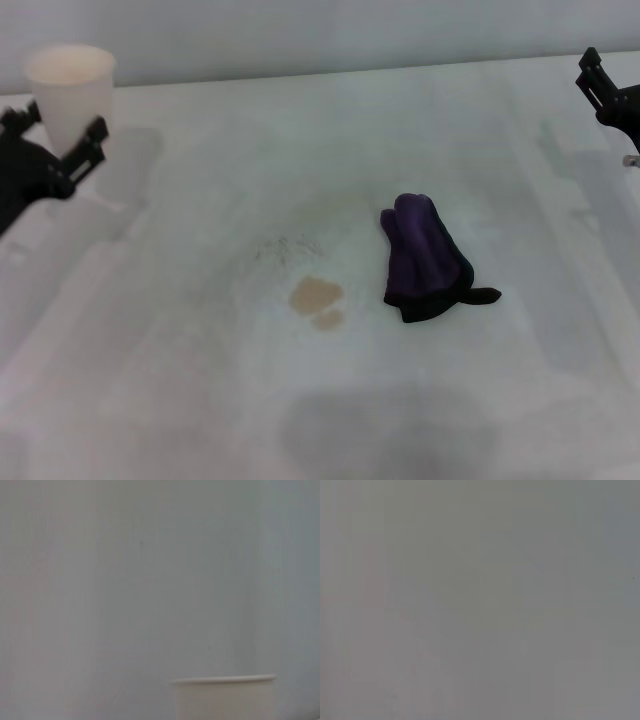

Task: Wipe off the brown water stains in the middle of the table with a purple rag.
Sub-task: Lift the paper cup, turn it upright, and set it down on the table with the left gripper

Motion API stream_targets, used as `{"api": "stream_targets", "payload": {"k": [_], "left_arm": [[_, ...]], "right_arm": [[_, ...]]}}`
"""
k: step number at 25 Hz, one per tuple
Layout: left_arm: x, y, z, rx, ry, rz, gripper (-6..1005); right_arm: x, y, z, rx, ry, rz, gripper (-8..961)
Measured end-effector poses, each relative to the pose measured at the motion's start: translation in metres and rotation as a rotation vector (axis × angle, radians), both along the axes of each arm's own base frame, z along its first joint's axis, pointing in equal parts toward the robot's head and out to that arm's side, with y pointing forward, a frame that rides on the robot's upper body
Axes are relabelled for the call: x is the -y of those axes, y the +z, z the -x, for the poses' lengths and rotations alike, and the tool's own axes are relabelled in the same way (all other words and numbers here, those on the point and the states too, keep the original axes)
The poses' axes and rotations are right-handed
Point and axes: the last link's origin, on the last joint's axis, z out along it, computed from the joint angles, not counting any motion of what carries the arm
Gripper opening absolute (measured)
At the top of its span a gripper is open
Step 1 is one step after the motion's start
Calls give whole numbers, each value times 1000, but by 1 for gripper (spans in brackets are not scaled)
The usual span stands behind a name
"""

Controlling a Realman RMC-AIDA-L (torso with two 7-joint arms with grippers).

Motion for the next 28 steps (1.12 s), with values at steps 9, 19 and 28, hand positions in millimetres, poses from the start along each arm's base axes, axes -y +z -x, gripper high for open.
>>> {"api": "stream_targets", "payload": {"k": [9, 19, 28], "left_arm": [[37, -46, 1, 141, 100, 64, 726], [62, -64, 18, -44, 120, 33, 725], [68, -67, 29, -96, 161, 43, 721]], "right_arm": [[1, 1, -2, 1, -3, -3, 870], [2, 4, -3, 1, -2, -14, 870], [2, 5, -2, 1, 4, -21, 870]]}}
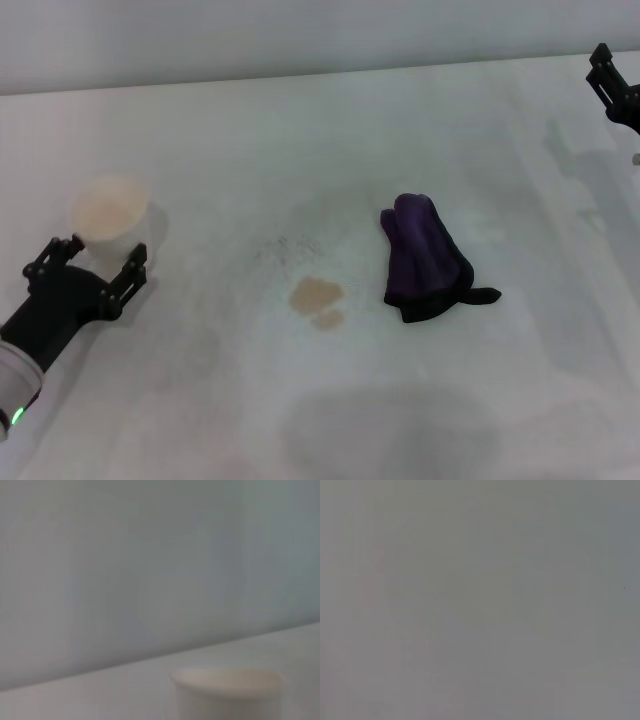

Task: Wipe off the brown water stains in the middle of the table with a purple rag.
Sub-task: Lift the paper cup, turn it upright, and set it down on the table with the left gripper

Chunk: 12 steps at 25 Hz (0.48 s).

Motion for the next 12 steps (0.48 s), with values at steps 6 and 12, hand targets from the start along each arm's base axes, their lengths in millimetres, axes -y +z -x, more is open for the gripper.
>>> {"api": "stream_targets", "payload": {"k": [6, 12], "left_arm": [[8, -2, 4, 7, 23, 6, 721], [10, -2, 7, 16, 46, -4, 720]], "right_arm": [[1, 0, -1, 0, -3, 0, 869], [2, 0, -2, 0, -5, -1, 869]]}}
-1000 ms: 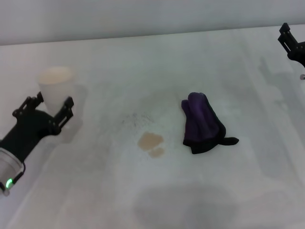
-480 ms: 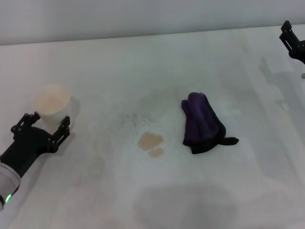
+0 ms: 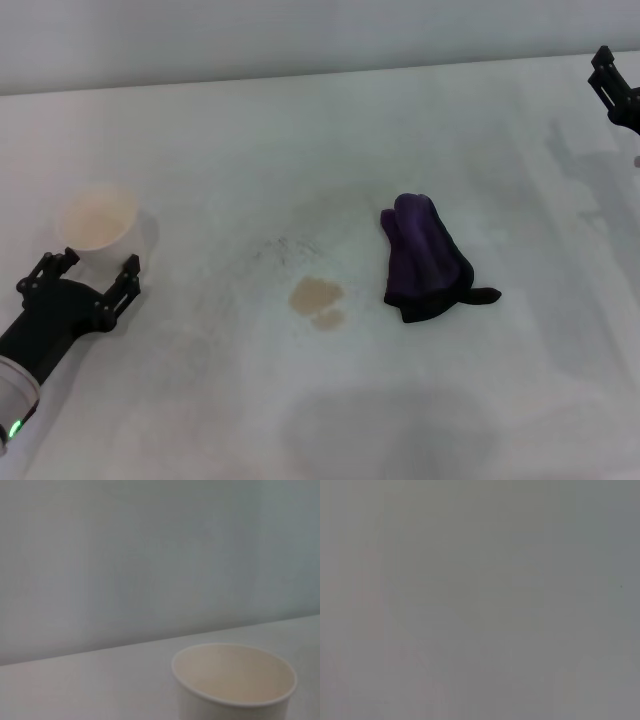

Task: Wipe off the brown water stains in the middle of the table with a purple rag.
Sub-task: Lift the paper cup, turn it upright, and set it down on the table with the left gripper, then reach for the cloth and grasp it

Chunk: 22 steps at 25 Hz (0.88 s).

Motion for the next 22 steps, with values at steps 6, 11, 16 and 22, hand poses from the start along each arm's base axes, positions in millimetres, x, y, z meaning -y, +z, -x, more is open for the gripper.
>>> {"api": "stream_targets", "payload": {"k": [6, 11, 16, 22], "left_arm": [[0, 0, 0, -9, -3, -5, 721], [0, 1, 0, -16, -7, -13, 758], [3, -1, -1, 1, 0, -17, 867], [13, 1, 2, 19, 1, -34, 892]], "right_arm": [[1, 0, -1, 0, -4, 0, 869], [2, 0, -2, -1, -6, -2, 869], [2, 0, -2, -2, -8, -2, 869], [2, -1, -3, -4, -15, 0, 869]]}}
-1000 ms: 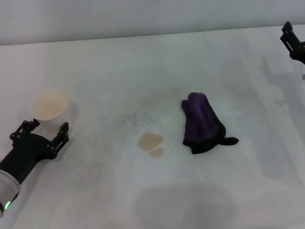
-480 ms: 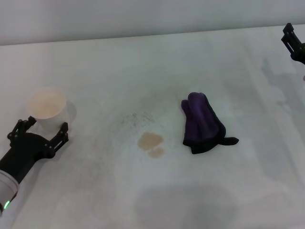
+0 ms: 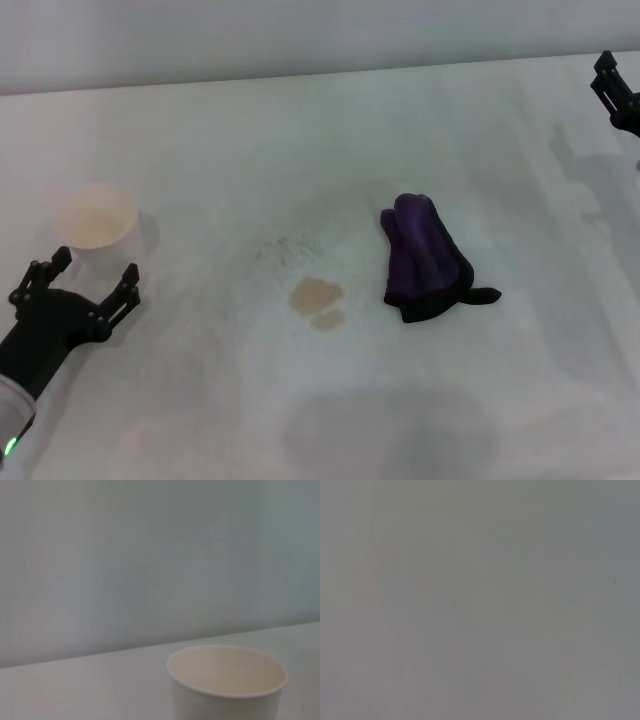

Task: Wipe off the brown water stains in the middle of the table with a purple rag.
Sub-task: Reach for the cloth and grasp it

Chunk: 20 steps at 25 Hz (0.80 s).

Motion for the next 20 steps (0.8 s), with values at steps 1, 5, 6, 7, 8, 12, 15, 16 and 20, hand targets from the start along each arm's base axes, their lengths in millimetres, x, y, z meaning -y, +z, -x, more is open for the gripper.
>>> {"api": "stream_targets", "payload": {"k": [1, 5, 6, 7, 8, 12, 15, 16, 20], "left_arm": [[2, 1, 1, 4, 0, -5, 892], [12, 3, 4, 19, 1, -21, 893], [15, 3, 5, 24, 6, -23, 893], [17, 3, 6, 27, 11, -25, 893], [20, 3, 7, 30, 18, -26, 893], [30, 1, 9, 56, 42, -34, 893], [40, 0, 8, 98, 54, -45, 892], [42, 1, 7, 108, 53, -52, 892], [57, 12, 6, 165, 36, -122, 892]], "right_arm": [[0, 0, 0, 0, 0, 0, 869], [-1, 0, 0, 0, -1, 3, 869], [-1, -1, 0, 1, -2, 6, 869], [-2, -2, 1, 1, -2, 12, 869], [-3, -3, 1, 0, -3, 19, 869], [-6, -12, 4, -6, -9, 56, 869], [-9, -23, 10, -3, -2, 112, 868], [-10, -27, 11, -1, -3, 133, 868], [-18, -44, 18, 17, -10, 236, 868]]}}
